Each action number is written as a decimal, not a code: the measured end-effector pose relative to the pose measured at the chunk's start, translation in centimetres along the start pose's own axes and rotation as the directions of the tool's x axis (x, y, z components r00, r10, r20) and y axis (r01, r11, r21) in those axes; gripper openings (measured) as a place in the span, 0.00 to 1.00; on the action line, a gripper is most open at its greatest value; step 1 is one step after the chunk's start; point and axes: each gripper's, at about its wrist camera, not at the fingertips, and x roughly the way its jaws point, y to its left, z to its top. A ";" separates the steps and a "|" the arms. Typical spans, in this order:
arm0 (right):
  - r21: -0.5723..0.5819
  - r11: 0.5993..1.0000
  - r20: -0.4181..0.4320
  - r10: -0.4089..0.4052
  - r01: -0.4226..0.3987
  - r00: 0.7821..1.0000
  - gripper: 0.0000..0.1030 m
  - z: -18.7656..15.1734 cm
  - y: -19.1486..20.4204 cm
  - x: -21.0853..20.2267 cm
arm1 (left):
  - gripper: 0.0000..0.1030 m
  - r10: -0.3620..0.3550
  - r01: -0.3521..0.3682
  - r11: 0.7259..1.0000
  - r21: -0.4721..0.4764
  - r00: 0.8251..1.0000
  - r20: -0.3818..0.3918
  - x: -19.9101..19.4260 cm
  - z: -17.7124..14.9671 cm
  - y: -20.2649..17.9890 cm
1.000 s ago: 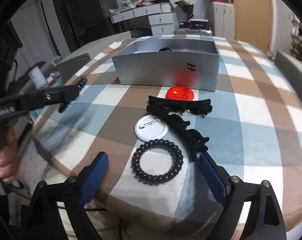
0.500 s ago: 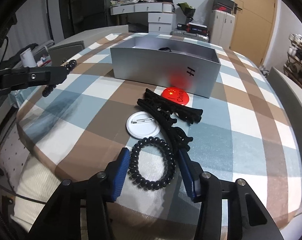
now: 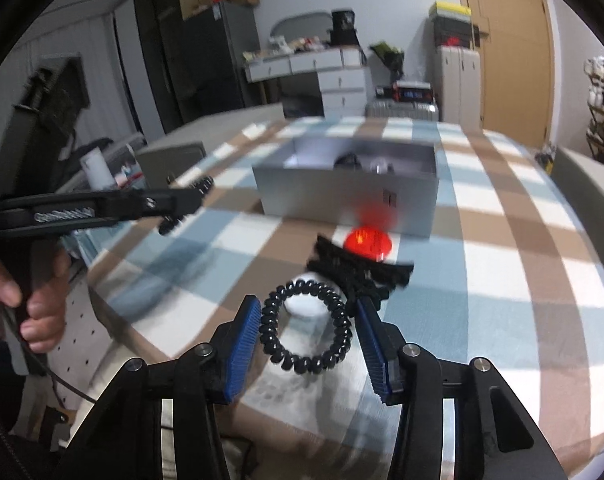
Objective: Organize jewelry
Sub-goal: 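Grasp the second black spiral hair tie with the right tool while the left tool holds its tie, then lower both spiral hair ties into the grey box and open both tools, then withdraw both tools from the box back over the table, then grasp a black claw clip with the right tool, then grasp the white round pin badge with the left tool while the right tool holds the clip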
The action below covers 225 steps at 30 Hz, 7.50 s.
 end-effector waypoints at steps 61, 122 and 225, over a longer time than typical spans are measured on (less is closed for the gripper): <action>0.084 0.994 0.114 0.065 -0.075 0.991 0.48 12.4 -10.4 8.4 | 0.38 -0.126 0.128 0.991 0.025 0.989 -0.075 10.2 9.0 -2.0; 0.031 0.999 0.254 -0.032 0.025 0.967 0.96 8.5 -5.7 -4.7 | 0.85 0.044 -0.049 0.998 0.034 0.991 0.125 0.4 5.5 -3.9; 0.137 0.990 0.133 -0.052 0.034 0.990 0.23 -0.8 -10.5 -3.2 | 0.47 0.125 -0.065 0.966 0.248 0.964 -0.234 8.8 -1.5 -7.8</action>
